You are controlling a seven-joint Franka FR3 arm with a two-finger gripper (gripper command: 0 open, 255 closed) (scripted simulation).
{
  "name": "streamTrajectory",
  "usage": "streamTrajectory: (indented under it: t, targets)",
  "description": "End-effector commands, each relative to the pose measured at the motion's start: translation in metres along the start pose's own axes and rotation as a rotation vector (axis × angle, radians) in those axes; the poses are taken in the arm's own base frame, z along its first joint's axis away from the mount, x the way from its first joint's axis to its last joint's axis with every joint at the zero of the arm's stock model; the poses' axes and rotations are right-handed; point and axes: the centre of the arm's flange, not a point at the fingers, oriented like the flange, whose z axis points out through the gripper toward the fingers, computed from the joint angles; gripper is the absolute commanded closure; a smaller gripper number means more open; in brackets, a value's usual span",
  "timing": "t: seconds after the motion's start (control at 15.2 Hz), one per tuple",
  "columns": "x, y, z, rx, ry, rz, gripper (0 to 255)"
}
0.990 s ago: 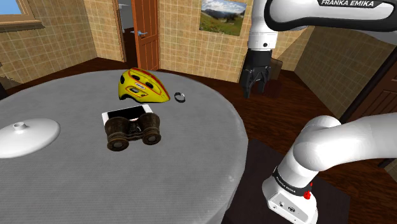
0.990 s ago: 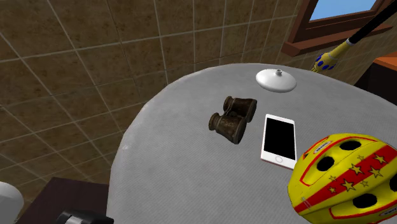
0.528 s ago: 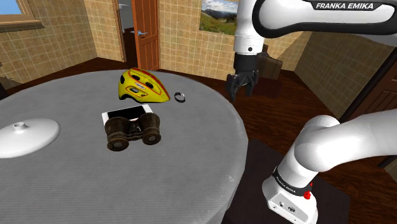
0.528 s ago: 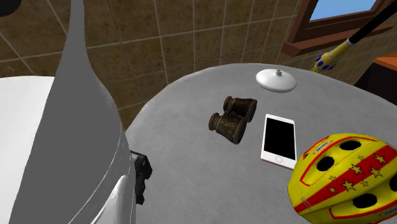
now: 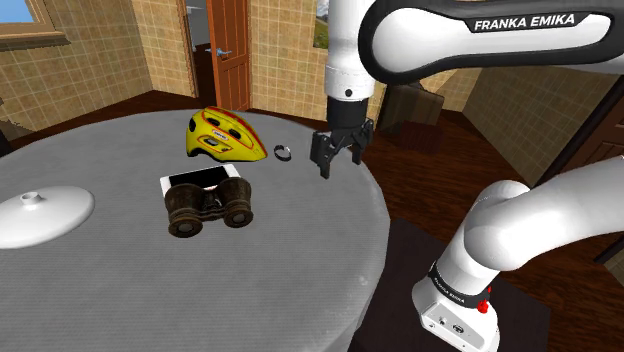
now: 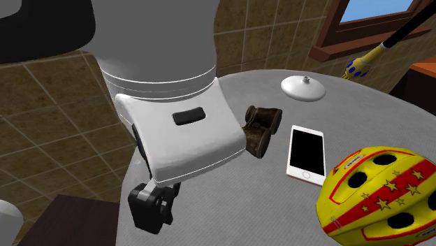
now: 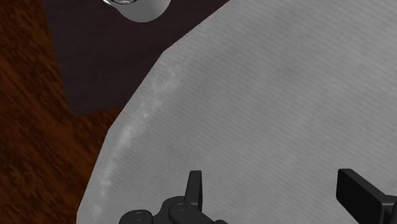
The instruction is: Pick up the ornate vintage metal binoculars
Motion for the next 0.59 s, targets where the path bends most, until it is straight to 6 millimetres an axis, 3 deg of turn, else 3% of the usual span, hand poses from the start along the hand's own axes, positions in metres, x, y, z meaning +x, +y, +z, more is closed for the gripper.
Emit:
streamTrajectory:
  t: [0.0,0.53]
  targets:
    - [0.004,-0.03,0.001,-0.01,0.021,0.007,0]
    - [0.013,-0.14,0.013,-0.059,0.102,0.03,0]
